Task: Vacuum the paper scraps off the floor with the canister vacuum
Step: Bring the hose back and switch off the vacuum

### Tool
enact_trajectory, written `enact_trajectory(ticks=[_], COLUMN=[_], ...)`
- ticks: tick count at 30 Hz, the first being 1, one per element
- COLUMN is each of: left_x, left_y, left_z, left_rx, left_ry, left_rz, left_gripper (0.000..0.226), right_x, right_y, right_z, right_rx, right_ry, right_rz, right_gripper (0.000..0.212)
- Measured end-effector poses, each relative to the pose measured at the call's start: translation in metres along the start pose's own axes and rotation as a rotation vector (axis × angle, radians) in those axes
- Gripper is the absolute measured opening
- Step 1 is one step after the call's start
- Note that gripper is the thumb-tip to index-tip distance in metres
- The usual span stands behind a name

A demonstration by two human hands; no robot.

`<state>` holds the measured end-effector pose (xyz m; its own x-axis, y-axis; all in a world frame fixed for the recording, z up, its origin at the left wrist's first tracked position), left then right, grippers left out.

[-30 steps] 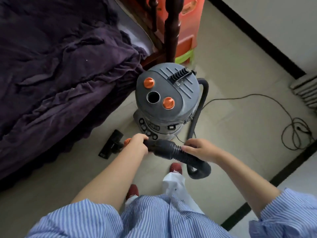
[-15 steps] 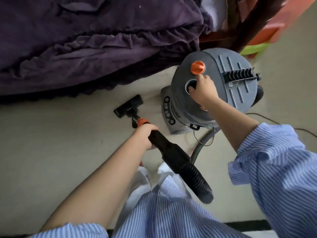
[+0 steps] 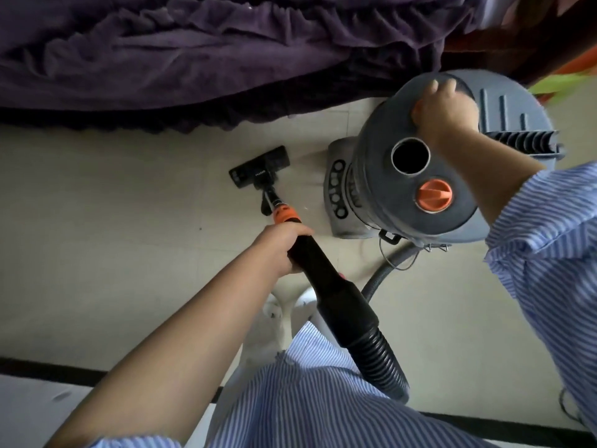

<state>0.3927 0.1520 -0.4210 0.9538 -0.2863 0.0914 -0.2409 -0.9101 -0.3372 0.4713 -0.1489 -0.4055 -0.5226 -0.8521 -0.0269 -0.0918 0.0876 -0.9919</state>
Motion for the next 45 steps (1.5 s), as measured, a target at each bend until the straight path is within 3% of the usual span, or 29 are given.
enact_trajectory(ticks=[5,11,14,20,25,28,31,35,41,43,45], left_x=[-0.007,-0.013,-0.014,-0.02,-0.017,-0.014,-0.011,-0.005,0.016,0.02,0.023], left_y=[-0.005,-0.011,-0.012,-0.011,-0.007,-0.004,-0.002,0.005,-0.003,-0.011,-0.021], left_z=[0.0,-0.003,-0.004,-0.007,-0.008,-0.01,-0.016,-0.028,-0.035,-0.036,-0.038], left_rx=[0.008,0.013,0.008,-0.051,-0.072,-0.058,-0.054,-0.118,-0.154,-0.158,-0.136], left_ry=[0.006,0.025,0.041,0.035,0.017,0.036,0.054,0.105,0.201,0.212,0.272], left_rz=[0.012,-0.013,-0.004,-0.023,-0.061,-0.058,-0.021,0.053,0.231,0.306,0.401], left_gripper=[0.052,0.053,0.049,0.038,0.006,0.027,0.025,0.024,0.013,0.019,0.011], right_x=[0.006,-0.005,-0.006,-0.015,-0.032,-0.043,-0.046,-0.064,-0.067,-0.075,-0.082], right_y=[0.008,0.007,0.002,0.0,0.019,0.026,0.011,-0.018,-0.043,-0.054,-0.063], right_z=[0.002,0.009,0.012,-0.028,-0.108,-0.15,-0.183,-0.234,-0.286,-0.294,-0.295], right_rx=[-0.062,-0.222,-0.287,-0.14,-0.182,-0.218,-0.313,-0.677,-0.769,-0.734,-0.661], right_ry=[0.078,-0.243,-0.259,-0.132,-0.144,-0.172,-0.073,0.289,0.462,0.425,0.354], right_rz=[-0.01,-0.205,-0.227,-0.122,0.103,0.266,0.374,0.749,0.827,0.791,0.62], right_gripper=[0.046,0.037,0.035,0.052,0.041,0.038,0.031,0.042,0.041,0.037,0.043])
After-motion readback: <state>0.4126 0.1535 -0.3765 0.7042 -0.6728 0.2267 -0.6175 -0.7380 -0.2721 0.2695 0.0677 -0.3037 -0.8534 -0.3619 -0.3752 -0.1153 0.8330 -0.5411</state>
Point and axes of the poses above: each hand's wrist, its own z-axis towards the middle knuckle, its own y-axis out of the palm, x = y × z, the point moved 6 cm from there along z, towards the middle knuckle, and after that the axes turned 14 degrees about x, right-handed, at the moved point
